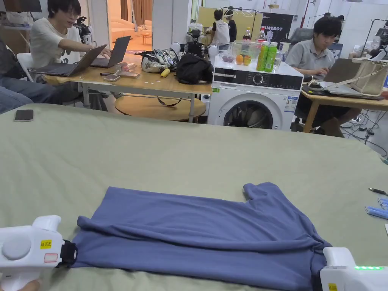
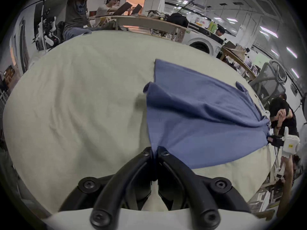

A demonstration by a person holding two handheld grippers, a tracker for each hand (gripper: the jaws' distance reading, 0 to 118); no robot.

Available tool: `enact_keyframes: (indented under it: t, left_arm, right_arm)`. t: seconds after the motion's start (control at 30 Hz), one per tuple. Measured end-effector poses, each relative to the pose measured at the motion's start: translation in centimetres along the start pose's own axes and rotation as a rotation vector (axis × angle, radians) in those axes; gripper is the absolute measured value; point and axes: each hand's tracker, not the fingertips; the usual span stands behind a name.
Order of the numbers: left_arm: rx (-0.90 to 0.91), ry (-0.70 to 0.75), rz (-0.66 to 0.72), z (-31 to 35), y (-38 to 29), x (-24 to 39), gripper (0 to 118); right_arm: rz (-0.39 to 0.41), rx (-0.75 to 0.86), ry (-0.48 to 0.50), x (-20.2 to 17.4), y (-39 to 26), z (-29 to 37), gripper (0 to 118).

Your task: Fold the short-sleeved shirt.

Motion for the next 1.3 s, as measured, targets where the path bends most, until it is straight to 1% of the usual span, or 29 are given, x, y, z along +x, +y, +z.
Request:
enact_keyframes:
  t: [0.1,0.13,0.17,0.2,0.23,0.3,0.33,0.37,0.43,0.53,0.57,0.6,0.63,0.67,0.7,0.73,0.8,0.83,0.87,0.9,0.93,0.97,1.0,1.07,1.17,1.3]
  left_arm:
    - [0.013,0.005,0.009,-0.5,-0.3,0.1,0]
    - [0.017,0.006,0.018,-0.3,-0.2,0.2,0]
    - [0.02,0.007,0.022,-0.2,-0.1,0.3,0]
    - [0.025,0.012,0.02,0.0,0.1,0.5,0]
    - [0.031,0.019,0.016,0.4,0.3,0.8,7]
    - [0.079,0.034,-0.007,1.3,0.8,1.5,28]
    - [0.101,0.033,-0.008,1.8,1.0,1.8,35]
    - [0.127,0.024,-0.003,2.1,1.4,2.1,38]
    - [0.186,0.001,0.001,2.9,2.1,2.9,38]
    - [0.295,-0.012,-0.04,3.7,3.0,4.3,38]
    - [0.349,-0.009,-0.069,4.1,3.3,5.0,38]
    - [0.396,0.002,-0.092,4.4,3.4,5.7,38]
    - [0.439,0.013,-0.105,4.9,3.3,6.6,38]
    - [0.494,0.02,-0.124,5.4,3.3,7.3,38]
    - [0.549,0.034,-0.141,5.9,3.3,8.0,34]
    - [0.592,0.05,-0.143,6.2,3.2,8.5,32]
    - [0.678,0.081,-0.147,6.2,3.5,8.8,23]
    - [0.722,0.091,-0.159,6.4,3.6,9.3,5]
    - [0.733,0.124,-0.176,6.6,3.6,9.7,0]
    - [0.772,0.149,-0.184,6.9,3.8,10.1,0]
    - [0.732,0.121,-0.183,6.7,3.9,10.1,0]
    - [0.713,0.099,-0.189,6.5,4.4,10.0,0]
    - [0.701,0.103,-0.189,6.3,4.8,10.1,0]
    - [0.669,0.115,-0.197,5.6,5.6,9.9,0]
    - [0.58,0.099,-0.174,4.0,7.8,8.6,0]
    - [0.391,0.082,-0.151,0.6,12.1,6.2,0]
  right_arm:
    - [0.008,0.029,-0.027,-0.6,-0.1,0.0,4]
    - [0.015,0.036,-0.036,-0.8,-0.2,0.1,7]
    - [0.021,0.038,-0.046,-1.0,0.0,0.4,13]
    - [0.025,0.047,-0.059,-1.3,0.4,1.0,27]
    - [0.024,0.066,-0.07,-1.5,0.5,1.6,38]
    - [0.004,0.154,-0.083,-1.9,1.2,3.4,50]
    - [0.001,0.187,-0.083,-2.2,1.9,4.3,50]
    - [-0.001,0.22,-0.086,-2.5,2.5,5.1,50]
    - [-0.01,0.287,-0.092,-3.3,3.6,6.4,50]
    - [-0.06,0.425,-0.076,-4.7,4.8,7.4,50]
    - [-0.068,0.474,-0.078,-5.4,5.0,7.6,50]
    - [-0.079,0.515,-0.082,-6.0,5.3,7.8,46]
    - [-0.089,0.551,-0.081,-6.6,5.5,7.9,39]
    - [-0.101,0.596,-0.071,-7.2,5.6,8.1,29]
    - [-0.11,0.63,-0.067,-7.9,5.9,8.3,13]
    - [-0.116,0.665,-0.057,-8.4,6.0,8.4,10]
    - [-0.137,0.726,-0.05,-9.4,6.4,8.6,6]
    - [-0.141,0.748,-0.047,-9.8,6.6,8.6,1]
    - [-0.141,0.758,-0.056,-10.3,6.9,8.5,0]
    - [-0.14,0.765,-0.069,-10.7,7.2,8.4,0]
    - [-0.14,0.766,-0.065,-10.9,7.4,8.3,0]
    - [-0.141,0.771,-0.04,-10.9,7.6,8.2,0]
    - [-0.142,0.769,-0.014,-11.1,8.0,8.0,0]
    - [-0.14,0.765,-0.018,-11.5,8.5,7.5,0]
    - [-0.125,0.754,-0.01,-11.7,9.4,6.5,0]
    - [-0.09,0.718,-0.013,-11.9,10.6,4.7,0]
